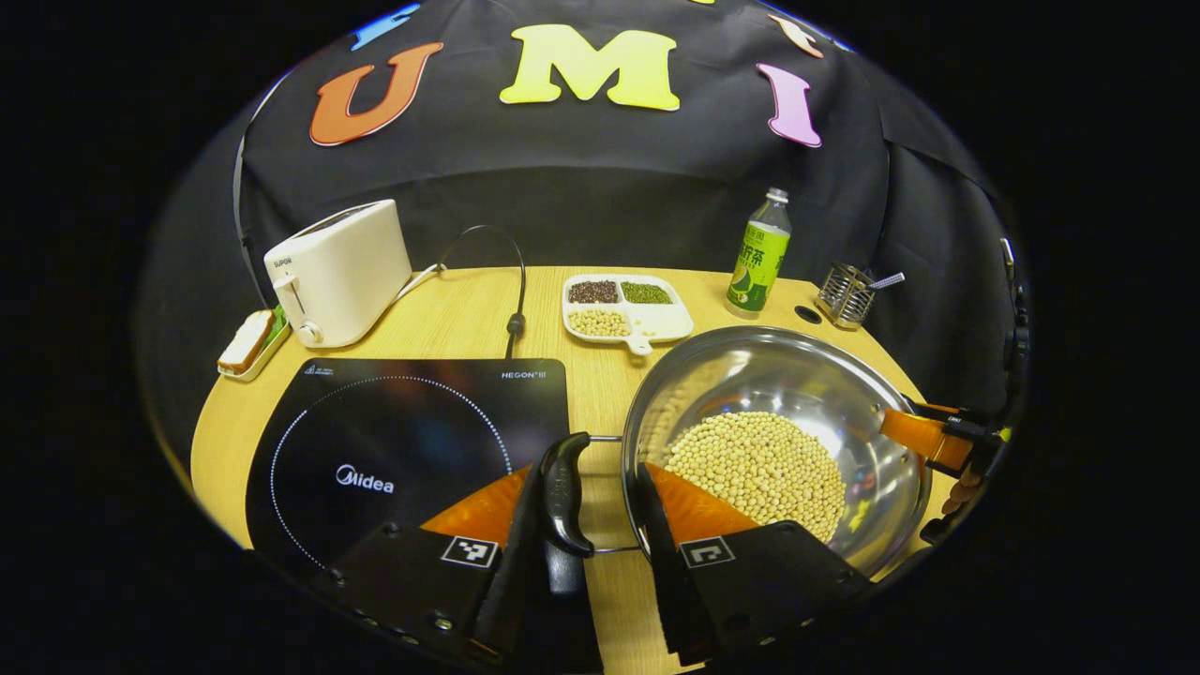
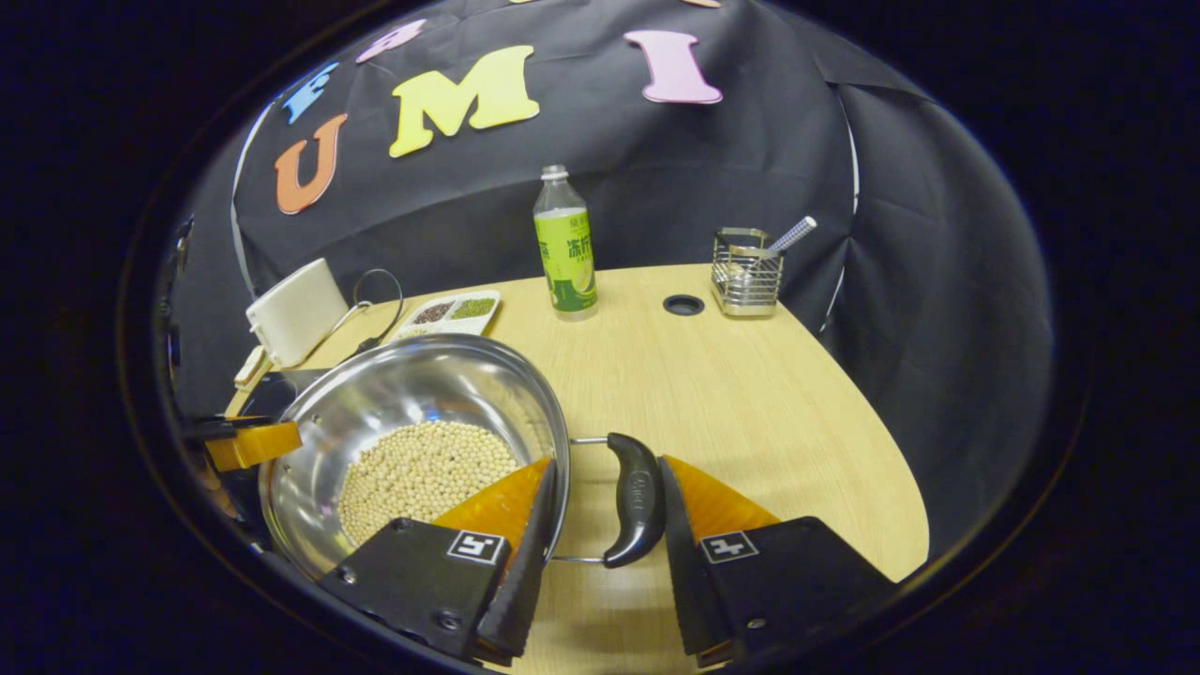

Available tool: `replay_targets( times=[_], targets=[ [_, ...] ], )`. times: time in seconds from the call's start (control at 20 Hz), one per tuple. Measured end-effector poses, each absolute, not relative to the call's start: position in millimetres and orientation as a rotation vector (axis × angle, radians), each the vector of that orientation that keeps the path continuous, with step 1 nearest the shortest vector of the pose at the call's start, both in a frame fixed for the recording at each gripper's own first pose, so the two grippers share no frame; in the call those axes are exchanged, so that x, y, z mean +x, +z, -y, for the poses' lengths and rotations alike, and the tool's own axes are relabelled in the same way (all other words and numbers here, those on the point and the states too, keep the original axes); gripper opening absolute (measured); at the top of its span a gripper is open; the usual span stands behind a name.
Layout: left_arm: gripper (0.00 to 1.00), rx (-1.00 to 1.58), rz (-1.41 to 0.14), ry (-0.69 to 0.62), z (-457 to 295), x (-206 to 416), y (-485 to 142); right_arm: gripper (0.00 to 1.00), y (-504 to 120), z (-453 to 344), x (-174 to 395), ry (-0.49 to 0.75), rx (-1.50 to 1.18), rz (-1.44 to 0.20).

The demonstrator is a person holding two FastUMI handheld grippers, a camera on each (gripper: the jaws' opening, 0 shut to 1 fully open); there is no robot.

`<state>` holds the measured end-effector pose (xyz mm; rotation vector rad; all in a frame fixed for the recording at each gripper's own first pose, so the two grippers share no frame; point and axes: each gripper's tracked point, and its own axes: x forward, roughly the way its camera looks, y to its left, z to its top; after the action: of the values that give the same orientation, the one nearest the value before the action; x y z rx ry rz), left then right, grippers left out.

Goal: First push the handle of the pot to place it horizontally, then grasp the pot with both hands and set it on the induction cooktop.

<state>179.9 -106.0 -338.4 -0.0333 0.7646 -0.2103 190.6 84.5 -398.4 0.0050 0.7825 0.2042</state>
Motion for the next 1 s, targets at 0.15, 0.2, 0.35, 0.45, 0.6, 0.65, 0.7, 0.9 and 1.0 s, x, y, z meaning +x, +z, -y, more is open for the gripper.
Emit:
replay_targets(
  times=[0.15, 0.2, 0.35, 0.45, 0.6, 0.65, 0.7, 0.9, 1.0],
  targets=[
    [0.56, -0.046, -0.728, -0.213, 102.0, 170.2, -321.4, 0.6, -376.4, -83.7, 177.9, 0.203, -0.001, -0.755],
    [0.56, -0.057, -0.718, -0.217, 101.4, 166.5, -314.7, 0.6, -368.0, -83.6, 174.2, 0.202, -0.003, -0.74],
    [0.55, -0.074, -0.686, -0.221, 97.4, 157.8, -296.9, 0.6, -341.8, -84.5, 165.8, 0.203, -0.026, -0.699],
    [0.55, -0.064, -0.671, -0.227, 94.1, 155.5, -286.7, 0.61, -330.7, -85.6, 160.7, 0.202, -0.034, -0.69],
    [0.65, -0.061, -0.653, -0.231, 88.1, 151.5, -271.5, 0.61, -316.4, -90.0, 154.8, 0.203, -0.024, -0.684],
    [0.55, -0.06, -0.649, -0.227, 84.6, 150.0, -266.4, 0.61, -311.2, -92.9, 153.9, 0.205, -0.024, -0.682],
    [0.55, -0.062, -0.641, -0.222, 80.6, 149.6, -260.5, 0.61, -305.6, -96.6, 153.2, 0.209, -0.024, -0.679],
    [0.55, -0.081, -0.608, -0.208, 61.3, 151.7, -235.1, 0.6, -278.6, -117.4, 155.0, 0.236, -0.016, -0.656],
    [0.55, -0.072, -0.582, -0.191, 46.3, 156.0, -220.4, 0.6, -266.6, -133.4, 157.6, 0.255, -0.011, -0.646]
  ],
)
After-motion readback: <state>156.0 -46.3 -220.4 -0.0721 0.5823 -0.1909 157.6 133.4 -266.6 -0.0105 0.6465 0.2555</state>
